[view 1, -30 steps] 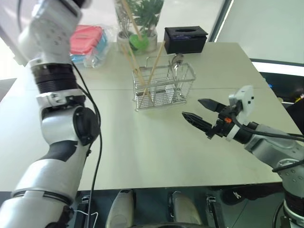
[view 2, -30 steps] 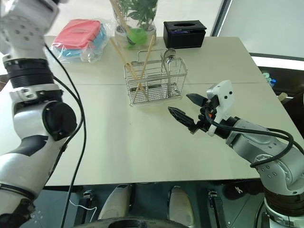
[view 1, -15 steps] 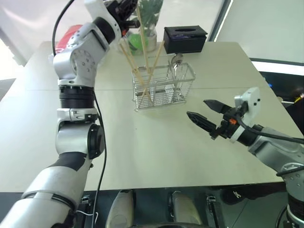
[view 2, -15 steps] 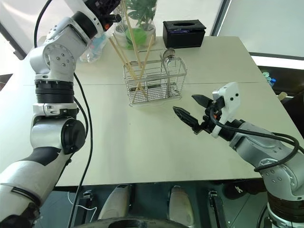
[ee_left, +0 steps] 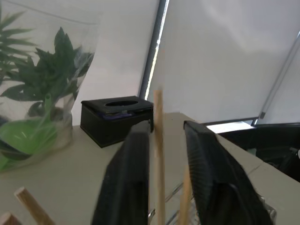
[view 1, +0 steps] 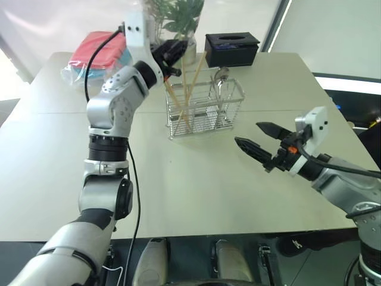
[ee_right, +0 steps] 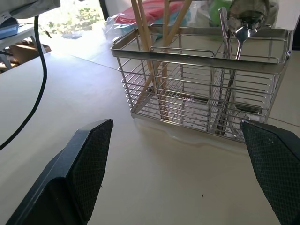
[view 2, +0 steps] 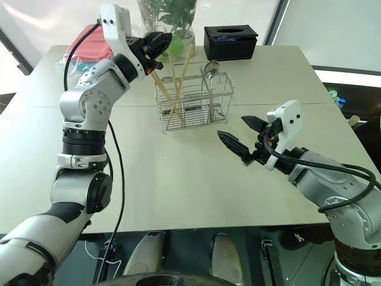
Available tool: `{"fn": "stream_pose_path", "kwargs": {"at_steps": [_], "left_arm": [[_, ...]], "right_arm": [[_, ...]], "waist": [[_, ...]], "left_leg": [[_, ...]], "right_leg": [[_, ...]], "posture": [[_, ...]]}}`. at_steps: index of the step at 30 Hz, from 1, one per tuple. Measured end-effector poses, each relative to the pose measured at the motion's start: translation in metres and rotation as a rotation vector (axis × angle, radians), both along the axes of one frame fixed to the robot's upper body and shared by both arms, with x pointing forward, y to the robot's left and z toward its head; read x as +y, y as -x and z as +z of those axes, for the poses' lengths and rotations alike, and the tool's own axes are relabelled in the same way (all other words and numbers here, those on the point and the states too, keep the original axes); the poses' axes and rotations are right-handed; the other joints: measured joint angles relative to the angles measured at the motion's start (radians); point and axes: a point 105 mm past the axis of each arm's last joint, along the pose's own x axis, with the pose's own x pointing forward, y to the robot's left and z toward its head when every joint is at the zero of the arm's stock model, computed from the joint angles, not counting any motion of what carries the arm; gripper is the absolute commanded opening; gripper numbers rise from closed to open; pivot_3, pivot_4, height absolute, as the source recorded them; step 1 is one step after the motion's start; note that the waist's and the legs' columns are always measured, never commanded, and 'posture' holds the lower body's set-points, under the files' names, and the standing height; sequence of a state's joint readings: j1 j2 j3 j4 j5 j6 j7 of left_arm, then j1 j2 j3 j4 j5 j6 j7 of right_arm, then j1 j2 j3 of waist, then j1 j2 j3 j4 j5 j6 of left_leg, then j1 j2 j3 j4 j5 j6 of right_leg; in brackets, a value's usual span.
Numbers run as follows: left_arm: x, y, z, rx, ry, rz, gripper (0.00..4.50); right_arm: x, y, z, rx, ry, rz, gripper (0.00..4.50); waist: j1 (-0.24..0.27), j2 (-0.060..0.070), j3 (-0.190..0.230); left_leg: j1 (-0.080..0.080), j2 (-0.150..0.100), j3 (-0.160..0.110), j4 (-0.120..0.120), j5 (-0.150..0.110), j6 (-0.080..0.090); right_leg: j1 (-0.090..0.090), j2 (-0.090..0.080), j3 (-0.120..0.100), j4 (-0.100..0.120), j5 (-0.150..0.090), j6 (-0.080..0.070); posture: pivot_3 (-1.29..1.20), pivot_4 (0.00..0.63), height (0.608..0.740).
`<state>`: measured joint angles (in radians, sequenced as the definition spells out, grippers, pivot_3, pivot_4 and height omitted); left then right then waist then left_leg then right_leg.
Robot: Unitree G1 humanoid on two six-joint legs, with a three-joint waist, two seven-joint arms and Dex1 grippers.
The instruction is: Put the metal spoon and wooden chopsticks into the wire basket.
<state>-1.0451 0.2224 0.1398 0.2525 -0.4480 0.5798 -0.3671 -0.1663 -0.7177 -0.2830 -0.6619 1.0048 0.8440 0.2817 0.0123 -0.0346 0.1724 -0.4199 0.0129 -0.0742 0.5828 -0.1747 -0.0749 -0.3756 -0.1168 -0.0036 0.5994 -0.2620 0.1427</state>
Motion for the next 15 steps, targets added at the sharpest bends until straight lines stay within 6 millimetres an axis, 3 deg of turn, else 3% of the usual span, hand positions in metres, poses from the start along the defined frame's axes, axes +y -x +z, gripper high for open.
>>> {"fn": "stream_pose_path", "kwargs": {"at_steps": [2, 6, 9, 12, 14, 15], "left_arm": [[0.0, 0.003, 0.004, -0.019, 0.001, 0.003, 4.19], [0.008, 0.009, 0.017, -0.068, 0.0, 0.004, 4.19], [0.04, 0.016, 0.033, -0.113, -0.087, 0.02, 4.19], [0.078, 0.036, 0.052, -0.169, -0.228, 0.006, 4.19], [0.094, 0.053, 0.05, -0.194, -0.369, -0.031, 4.19], [0.104, 0.06, 0.039, -0.175, -0.454, -0.046, 4.19]], "right_arm": [[0.0, 0.0, 0.0, 0.0, 0.0, 0.001, 4.5], [0.0, -0.002, 0.001, -0.006, 0.005, 0.008, 4.5], [-0.006, -0.007, 0.005, -0.022, 0.035, 0.0, 4.5], [-0.018, -0.015, 0.01, -0.037, 0.057, -0.024, 4.5], [-0.024, -0.02, 0.013, -0.046, 0.069, -0.032, 4.5], [-0.026, -0.022, 0.014, -0.054, 0.074, -0.034, 4.5]], "waist": [[0.0, 0.0, 0.0], [-0.001, 0.0, 0.0], [-0.015, 0.001, 0.0], [-0.028, 0.001, 0.001], [-0.028, 0.004, 0.0], [-0.028, 0.005, -0.001]], "left_leg": [[0.0, 0.0, 0.0, 0.0, 0.0, 0.0], [0.0, 0.0, 0.0, 0.001, 0.0, 0.0], [0.0, 0.0, 0.0, 0.0, 0.0, 0.0], [0.001, 0.001, 0.0, -0.002, 0.0, 0.0], [0.002, 0.001, 0.0, -0.003, 0.0, 0.0], [0.002, 0.001, 0.001, -0.004, 0.0, 0.0]], "right_leg": [[0.0, 0.0, 0.0, 0.0, 0.0, 0.0], [0.0, 0.0, 0.0, 0.0, 0.0, 0.0], [-0.002, 0.001, 0.0, 0.002, 0.0, 0.0], [-0.002, 0.001, 0.0, 0.002, 0.0, 0.0], [-0.001, 0.0, 0.0, 0.002, 0.0, -0.001], [-0.001, 0.0, 0.0, 0.002, -0.001, -0.002]], "posture": [[0.0, 0.15, 0.72], [0.0, 0.15, 0.72], [0.0, 0.15, 0.72], [0.0, 0.15, 0.72], [0.0, 0.15, 0.72], [0.0, 0.15, 0.72]]}}
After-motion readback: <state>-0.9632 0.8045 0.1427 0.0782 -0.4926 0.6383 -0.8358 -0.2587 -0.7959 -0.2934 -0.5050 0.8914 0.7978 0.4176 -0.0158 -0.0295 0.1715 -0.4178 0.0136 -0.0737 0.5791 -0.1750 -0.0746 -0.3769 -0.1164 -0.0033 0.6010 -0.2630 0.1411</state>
